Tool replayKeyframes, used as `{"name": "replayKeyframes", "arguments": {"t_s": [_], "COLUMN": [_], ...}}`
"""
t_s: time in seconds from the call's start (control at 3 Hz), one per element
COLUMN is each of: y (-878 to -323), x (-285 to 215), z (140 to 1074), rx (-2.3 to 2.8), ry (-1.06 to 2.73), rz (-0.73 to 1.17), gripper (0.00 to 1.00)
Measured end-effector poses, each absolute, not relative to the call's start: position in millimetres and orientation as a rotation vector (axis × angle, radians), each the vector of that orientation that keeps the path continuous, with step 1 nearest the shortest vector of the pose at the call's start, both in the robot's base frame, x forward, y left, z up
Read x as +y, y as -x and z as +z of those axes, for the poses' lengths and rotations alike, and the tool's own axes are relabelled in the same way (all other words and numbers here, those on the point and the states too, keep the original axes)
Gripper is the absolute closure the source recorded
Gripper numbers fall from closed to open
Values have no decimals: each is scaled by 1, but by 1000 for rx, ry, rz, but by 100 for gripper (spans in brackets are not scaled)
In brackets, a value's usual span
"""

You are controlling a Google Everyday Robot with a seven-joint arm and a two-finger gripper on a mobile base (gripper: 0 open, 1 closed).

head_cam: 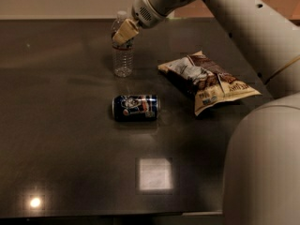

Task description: Move water bottle near brown chip bag

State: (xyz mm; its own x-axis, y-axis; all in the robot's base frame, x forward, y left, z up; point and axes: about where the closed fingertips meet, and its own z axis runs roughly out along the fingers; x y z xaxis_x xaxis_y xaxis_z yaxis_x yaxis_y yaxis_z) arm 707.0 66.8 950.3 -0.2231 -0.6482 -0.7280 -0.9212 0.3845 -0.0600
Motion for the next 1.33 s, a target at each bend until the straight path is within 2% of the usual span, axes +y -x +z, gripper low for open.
{"name": "replayKeyframes", "arguments": {"t_s": [0.33,1.33], "y": [-698,-662], "x": [36,-42], "z": [955,953], "rx": [1991,2030], "ry": [1327,1273], "rz": [495,407], "gripper": [100,100]}}
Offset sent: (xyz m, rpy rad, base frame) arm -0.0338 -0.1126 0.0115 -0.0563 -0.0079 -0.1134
